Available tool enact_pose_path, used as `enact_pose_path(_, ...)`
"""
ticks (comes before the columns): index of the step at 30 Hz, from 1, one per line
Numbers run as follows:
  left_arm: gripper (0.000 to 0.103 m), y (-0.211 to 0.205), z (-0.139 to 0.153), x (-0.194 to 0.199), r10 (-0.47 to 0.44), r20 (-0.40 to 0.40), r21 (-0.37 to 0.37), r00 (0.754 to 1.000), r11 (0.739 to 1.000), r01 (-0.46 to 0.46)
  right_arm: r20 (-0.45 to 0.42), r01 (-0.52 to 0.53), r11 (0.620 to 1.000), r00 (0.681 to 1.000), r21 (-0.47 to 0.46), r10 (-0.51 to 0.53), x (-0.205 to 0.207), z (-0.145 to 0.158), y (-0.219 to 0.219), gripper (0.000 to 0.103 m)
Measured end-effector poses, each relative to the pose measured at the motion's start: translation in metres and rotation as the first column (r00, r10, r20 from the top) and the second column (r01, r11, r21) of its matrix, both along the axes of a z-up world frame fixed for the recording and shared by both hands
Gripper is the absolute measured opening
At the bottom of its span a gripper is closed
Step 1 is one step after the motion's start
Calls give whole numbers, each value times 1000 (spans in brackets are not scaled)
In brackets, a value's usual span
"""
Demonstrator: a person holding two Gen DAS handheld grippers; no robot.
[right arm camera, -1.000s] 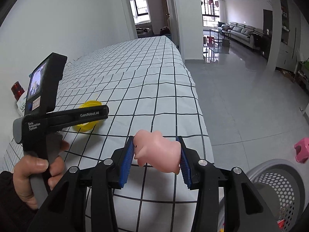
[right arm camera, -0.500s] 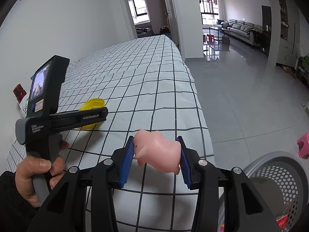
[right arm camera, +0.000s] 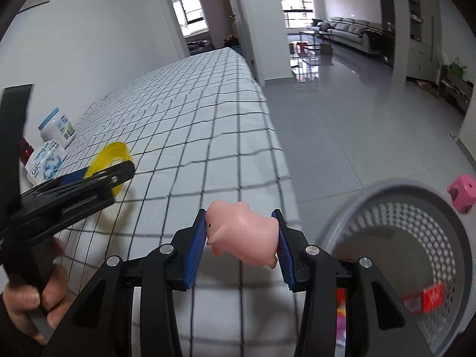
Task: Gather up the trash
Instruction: 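Carry the lid and pig over the basket with both grippers, then open both grippers over the basket to drop the lid and pig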
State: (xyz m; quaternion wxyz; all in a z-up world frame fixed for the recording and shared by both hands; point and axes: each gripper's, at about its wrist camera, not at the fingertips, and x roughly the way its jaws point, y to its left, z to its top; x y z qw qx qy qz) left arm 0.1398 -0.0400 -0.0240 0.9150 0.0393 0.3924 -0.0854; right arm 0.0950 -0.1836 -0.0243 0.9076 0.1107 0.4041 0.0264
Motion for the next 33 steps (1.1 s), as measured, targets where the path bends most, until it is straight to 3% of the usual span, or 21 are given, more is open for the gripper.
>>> enact_pose_path(7, 69, -51, 11, -57, -125, 38, -26, 991, 992, 127, 4, 115, 993, 993, -4, -115, -58, 5, -44, 42)
enact_pose_path(14, 69, -104, 11, -84, -245, 42, -44, 969, 968, 247, 8, 230, 973, 973, -27, -229, -110, 2, -102, 42)
enact_pose_path(21, 69, -157, -1, -104, -347, 14, -35, 938, 937, 348, -9, 302, 953, 953, -16, -302, -132, -8, -146, 42)
enact_pose_path(30, 72, -188, -11, -99, -380, -19, -18, 925, 925, 380, -25, 334, 943, 942, -1, -334, -137, -19, -172, 42)
enact_pose_path(33, 78, -190, -10, -97, -383, -18, -22, 923, 923, 383, -6, 348, 938, 938, 3, -348, -139, -16, -176, 54)
